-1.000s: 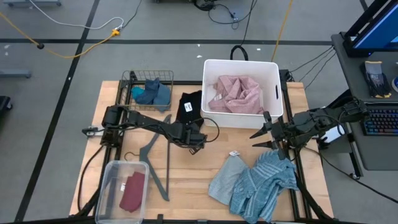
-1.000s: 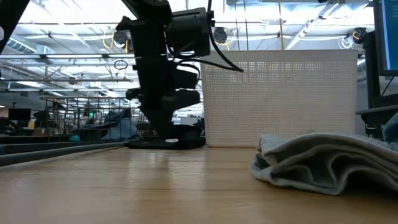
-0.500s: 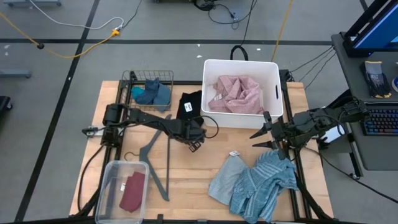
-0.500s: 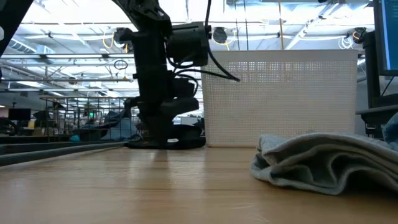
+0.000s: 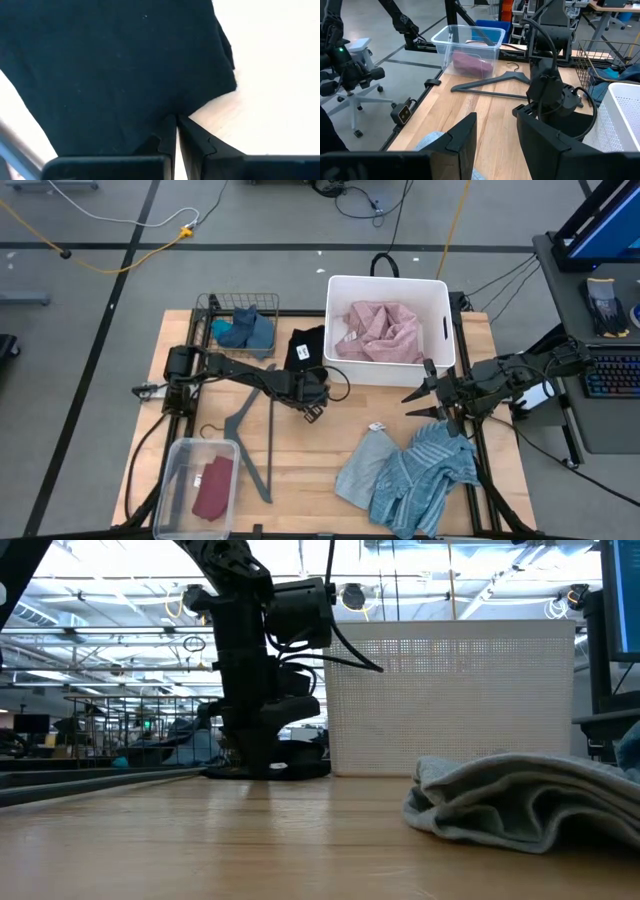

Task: Pick & Place Cloths
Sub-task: Put the black boxers in the transparent bin

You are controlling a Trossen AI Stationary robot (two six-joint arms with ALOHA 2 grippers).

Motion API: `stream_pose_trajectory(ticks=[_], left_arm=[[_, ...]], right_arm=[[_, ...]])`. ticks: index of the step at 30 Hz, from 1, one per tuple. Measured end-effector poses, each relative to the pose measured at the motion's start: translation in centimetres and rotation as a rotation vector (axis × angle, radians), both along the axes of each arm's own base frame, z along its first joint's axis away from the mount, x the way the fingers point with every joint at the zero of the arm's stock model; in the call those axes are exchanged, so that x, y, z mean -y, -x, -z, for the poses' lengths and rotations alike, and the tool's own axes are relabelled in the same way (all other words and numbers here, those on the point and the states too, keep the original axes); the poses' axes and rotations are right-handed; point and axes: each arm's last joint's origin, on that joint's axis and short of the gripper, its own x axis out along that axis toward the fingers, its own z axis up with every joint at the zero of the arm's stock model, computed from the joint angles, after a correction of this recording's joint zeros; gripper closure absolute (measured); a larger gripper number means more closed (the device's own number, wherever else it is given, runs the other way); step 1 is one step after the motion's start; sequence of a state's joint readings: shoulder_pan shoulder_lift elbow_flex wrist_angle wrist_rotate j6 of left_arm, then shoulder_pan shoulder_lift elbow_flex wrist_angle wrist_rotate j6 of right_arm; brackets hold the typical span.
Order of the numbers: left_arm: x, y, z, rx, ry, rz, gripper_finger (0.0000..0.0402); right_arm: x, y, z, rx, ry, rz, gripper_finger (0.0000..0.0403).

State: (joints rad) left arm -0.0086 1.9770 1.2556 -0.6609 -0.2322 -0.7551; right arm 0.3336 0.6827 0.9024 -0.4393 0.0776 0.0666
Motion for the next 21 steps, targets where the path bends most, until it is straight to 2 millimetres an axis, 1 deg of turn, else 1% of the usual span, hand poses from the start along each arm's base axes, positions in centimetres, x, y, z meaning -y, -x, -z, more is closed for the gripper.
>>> stream_pose_trajectory(ticks=[2, 5, 11, 16, 18, 21], left_arm=[[0.1, 0.0, 0.0, 0.005, 0.022, -0.002, 0.0372], [0.3, -0.1, 0.0, 0.014, 0.044, -0.003, 0.0344], [1.0, -0.2, 0.0, 0.023, 0.114, -0.009, 0.0250], [2.3, -0.2, 0.0, 0.029, 0.216, -0.014, 0.0177], [2.7, -0.2, 0.0, 0.027, 0.246, -0.028, 0.0159], [3.4, -0.1, 0.0, 0.019, 0.314, -0.050, 0.0145]], right_arm=[[0.0, 0.0, 0.0, 0.000, 0.000, 0.000, 0.0271], [0.0, 0.0, 0.0, 0.000, 0.000, 0.000, 0.0271], [0.0, 0.0, 0.0, 0.000, 0.000, 0.000, 0.0271], [0.0, 0.0, 0.0, 0.000, 0.000, 0.000, 0.0271], [0.0, 0.0, 0.0, 0.000, 0.000, 0.000, 0.0271], [0.0, 0.0, 0.0, 0.000, 0.000, 0.000, 0.0271]])
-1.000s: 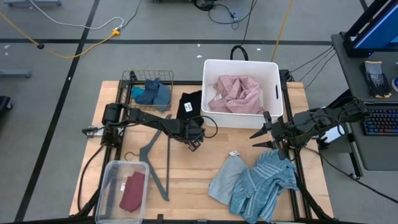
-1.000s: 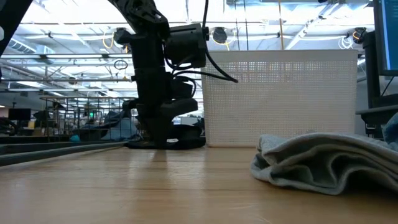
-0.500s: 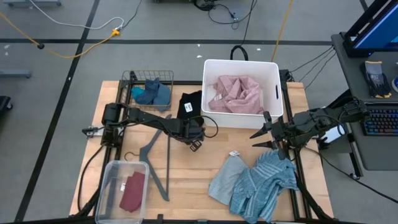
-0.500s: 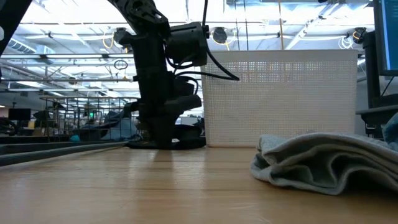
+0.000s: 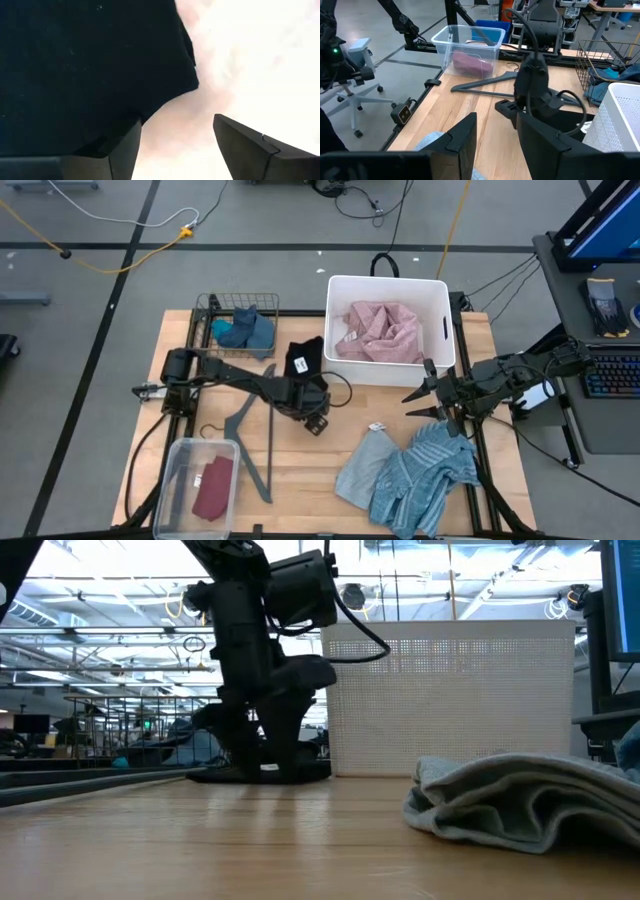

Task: Pick & Place Cloths
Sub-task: Put the black boxers in the transparent bin

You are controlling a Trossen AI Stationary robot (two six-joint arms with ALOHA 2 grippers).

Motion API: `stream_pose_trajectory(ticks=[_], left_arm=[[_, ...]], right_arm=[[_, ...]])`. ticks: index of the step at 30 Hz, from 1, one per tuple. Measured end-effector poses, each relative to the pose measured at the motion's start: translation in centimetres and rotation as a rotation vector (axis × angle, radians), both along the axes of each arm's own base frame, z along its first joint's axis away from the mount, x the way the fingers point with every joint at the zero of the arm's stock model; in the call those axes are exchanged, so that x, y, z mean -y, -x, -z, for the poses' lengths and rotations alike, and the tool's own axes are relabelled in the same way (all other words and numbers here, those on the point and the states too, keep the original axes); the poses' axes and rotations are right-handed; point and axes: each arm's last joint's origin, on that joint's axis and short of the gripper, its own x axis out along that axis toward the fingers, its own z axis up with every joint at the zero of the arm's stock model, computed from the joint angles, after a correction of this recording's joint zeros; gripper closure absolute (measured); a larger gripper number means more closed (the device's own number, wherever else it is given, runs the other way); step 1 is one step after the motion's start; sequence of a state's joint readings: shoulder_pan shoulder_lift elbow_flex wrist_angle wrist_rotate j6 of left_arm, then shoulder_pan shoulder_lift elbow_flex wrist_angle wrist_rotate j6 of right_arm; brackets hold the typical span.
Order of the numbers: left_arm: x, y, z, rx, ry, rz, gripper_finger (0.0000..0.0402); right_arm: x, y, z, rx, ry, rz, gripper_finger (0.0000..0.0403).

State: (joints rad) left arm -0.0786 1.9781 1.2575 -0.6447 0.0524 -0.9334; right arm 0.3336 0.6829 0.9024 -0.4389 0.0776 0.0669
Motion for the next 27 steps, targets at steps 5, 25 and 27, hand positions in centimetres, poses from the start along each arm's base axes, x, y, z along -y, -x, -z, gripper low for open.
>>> stream_pose_trajectory(ticks=[5, 25, 27], left_arm=[[0.6, -0.2, -0.7, -0.011, 0.083, -0.024, 0.0144], [-1.6, 0.7, -8.2, 0.189, -0.108, -0.272, 0.0155], [-1.7, 0.4, -7.3, 0.164, -0.109, -0.277, 0.0156]], right_arm=[[0.0, 0.0, 0.0, 0.000, 0.000, 0.000, 0.0271], [0.0, 0.0, 0.0, 0.000, 0.000, 0.000, 0.0271], [0.0, 0.0, 0.0, 0.000, 0.000, 0.000, 0.0271]])
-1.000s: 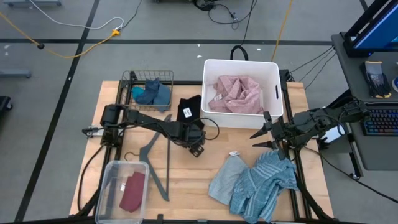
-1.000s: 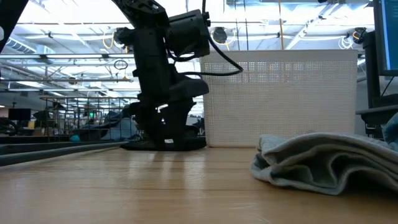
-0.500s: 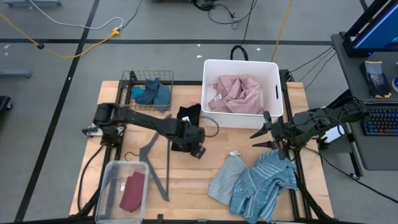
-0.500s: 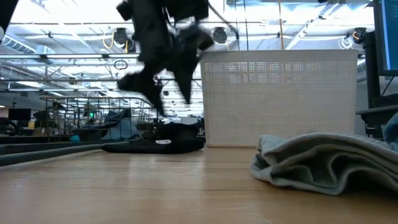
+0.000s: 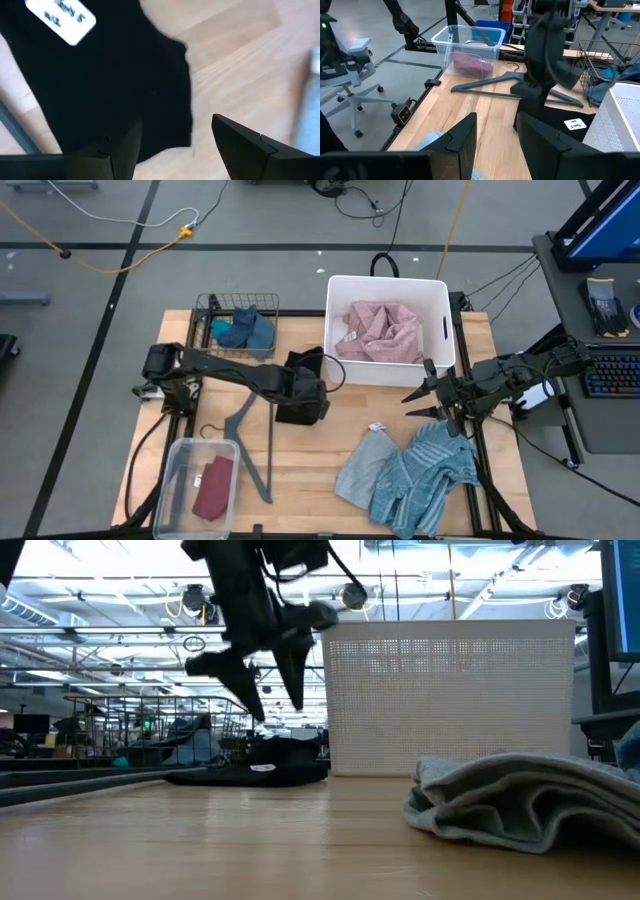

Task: Pick & Place Cloths
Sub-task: Put the black boxers in the transparent bin

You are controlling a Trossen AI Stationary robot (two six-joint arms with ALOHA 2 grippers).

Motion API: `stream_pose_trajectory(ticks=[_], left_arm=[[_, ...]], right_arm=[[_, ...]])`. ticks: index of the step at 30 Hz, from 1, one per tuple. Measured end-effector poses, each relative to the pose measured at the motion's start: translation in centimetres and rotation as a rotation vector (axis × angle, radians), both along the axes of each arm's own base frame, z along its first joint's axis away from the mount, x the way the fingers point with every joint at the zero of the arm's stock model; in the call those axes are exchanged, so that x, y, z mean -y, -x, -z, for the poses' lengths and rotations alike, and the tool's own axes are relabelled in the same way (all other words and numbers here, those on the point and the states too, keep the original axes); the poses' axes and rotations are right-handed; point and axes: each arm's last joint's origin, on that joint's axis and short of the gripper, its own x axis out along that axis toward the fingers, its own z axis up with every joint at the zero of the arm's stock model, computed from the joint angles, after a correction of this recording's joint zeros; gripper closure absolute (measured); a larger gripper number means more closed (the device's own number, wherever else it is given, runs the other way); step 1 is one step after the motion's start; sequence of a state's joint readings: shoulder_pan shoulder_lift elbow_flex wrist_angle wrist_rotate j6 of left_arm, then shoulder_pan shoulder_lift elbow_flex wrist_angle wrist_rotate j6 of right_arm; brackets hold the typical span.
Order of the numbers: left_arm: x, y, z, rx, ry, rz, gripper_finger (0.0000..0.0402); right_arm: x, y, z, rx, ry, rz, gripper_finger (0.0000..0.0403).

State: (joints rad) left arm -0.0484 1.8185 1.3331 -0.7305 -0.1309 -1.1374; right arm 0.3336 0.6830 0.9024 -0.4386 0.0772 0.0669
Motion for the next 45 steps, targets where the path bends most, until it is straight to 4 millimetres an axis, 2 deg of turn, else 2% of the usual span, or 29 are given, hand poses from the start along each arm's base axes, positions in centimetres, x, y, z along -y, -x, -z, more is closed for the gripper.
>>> stream_pose_trajectory(ticks=[10, 15, 18, 21, 23, 31, 32, 36, 40, 42, 45], left_arm=[[-1.1, -2.0, 6.4, -0.117, -0.016, -0.043, 0.0156], [-1.3, -2.4, 8.7, -0.178, 0.021, -0.012, 0.0156], [-0.9, -2.3, 9.2, -0.207, 0.027, -0.008, 0.0157], [-0.5, -2.1, 9.3, -0.229, 0.024, -0.001, 0.0174], [-0.3, -1.9, 9.2, -0.239, 0.018, -0.004, 0.0202], [0.6, -2.2, 9.2, -0.202, 0.041, -0.013, 0.0376], [0.7, -2.2, 9.2, -0.197, 0.042, -0.012, 0.0387], [0.9, -2.1, 8.5, -0.179, 0.069, -0.046, 0.0387], [1.4, -1.4, 6.3, -0.150, 0.097, -0.055, 0.0396], [1.6, -0.7, 4.6, -0.137, 0.099, -0.065, 0.0397], [1.9, 0.2, 1.1, -0.043, 0.068, -0.089, 0.0398]], right_arm=[[0.0, 0.0, 0.0, 0.000, 0.000, 0.000, 0.0271], [0.0, 0.0, 0.0, 0.000, 0.000, 0.000, 0.0271], [0.0, 0.0, 0.0, -0.002, -0.005, 0.002, 0.0271], [0.0, 0.0, 0.0, -0.005, -0.016, 0.005, 0.0271], [0.0, 0.0, 0.0, -0.005, -0.016, 0.005, 0.0271], [0.0, 0.0, 0.0, -0.005, -0.017, 0.005, 0.0271], [0.0, 0.0, 0.0, -0.006, -0.017, 0.005, 0.0271], [0.0, 0.0, 0.0, -0.005, -0.017, 0.005, 0.0271], [0.0, 0.0, 0.0, -0.005, -0.017, 0.005, 0.0271], [0.0, 0.0, 0.0, -0.005, -0.017, 0.005, 0.0271], [0.0, 0.0, 0.0, -0.005, -0.017, 0.005, 0.0271]])
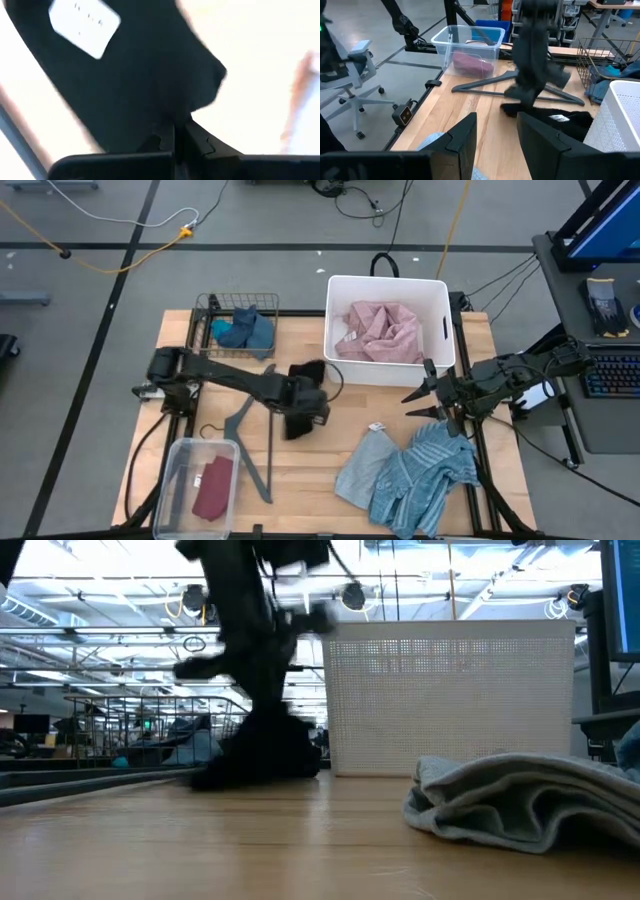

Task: Pick & Place Cloths
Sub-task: Put the black boxers in the transparent bin

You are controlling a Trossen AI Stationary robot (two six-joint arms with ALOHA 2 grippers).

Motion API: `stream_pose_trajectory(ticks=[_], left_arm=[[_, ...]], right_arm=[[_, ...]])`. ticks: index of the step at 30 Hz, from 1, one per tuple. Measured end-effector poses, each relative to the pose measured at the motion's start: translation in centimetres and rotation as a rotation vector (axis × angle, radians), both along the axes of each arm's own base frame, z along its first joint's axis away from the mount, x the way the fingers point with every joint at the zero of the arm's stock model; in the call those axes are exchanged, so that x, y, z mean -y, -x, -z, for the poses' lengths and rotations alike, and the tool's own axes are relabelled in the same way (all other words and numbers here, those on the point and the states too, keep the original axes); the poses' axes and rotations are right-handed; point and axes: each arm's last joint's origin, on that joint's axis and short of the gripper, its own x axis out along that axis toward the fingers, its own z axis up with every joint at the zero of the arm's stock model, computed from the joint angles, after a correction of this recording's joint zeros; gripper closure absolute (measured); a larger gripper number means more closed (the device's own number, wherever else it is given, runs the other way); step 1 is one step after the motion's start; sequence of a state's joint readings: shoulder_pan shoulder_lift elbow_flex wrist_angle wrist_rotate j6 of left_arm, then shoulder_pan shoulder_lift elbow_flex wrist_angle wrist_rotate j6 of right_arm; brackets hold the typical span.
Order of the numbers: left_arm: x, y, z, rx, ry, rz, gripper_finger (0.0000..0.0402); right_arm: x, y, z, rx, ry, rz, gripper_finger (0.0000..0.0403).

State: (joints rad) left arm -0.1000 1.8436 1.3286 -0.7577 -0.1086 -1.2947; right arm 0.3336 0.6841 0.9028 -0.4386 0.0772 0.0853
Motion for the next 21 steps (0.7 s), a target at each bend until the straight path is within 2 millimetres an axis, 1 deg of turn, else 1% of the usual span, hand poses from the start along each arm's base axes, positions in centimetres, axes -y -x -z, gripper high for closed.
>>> stream_pose_trajectory(ticks=[4, 6, 12, 16, 21], left_arm=[[0.6, 1.6, -4.0, 0.110, -0.060, -0.024, 0.0399], [1.0, 2.6, -6.3, 0.198, -0.083, -0.035, 0.0399], [2.4, 6.0, -12.1, 0.438, -0.183, -0.082, 0.0400], [3.5, 8.1, -15.2, 0.610, -0.237, -0.093, 0.0401], [4.9, 9.7, -18.9, 0.859, -0.303, -0.078, 0.0401]], right_arm=[[0.0, 0.0, 0.0, 0.000, 0.000, 0.000, 0.0271], [0.0, 0.0, 0.0, 0.000, 0.000, 0.000, 0.0271], [0.0, 0.0, 0.0, 0.000, 0.000, 0.000, 0.0271], [0.0, 0.0, 0.0, 0.000, 0.000, 0.000, 0.0271], [0.0, 0.0, 0.0, 0.000, 0.000, 0.000, 0.0271]])
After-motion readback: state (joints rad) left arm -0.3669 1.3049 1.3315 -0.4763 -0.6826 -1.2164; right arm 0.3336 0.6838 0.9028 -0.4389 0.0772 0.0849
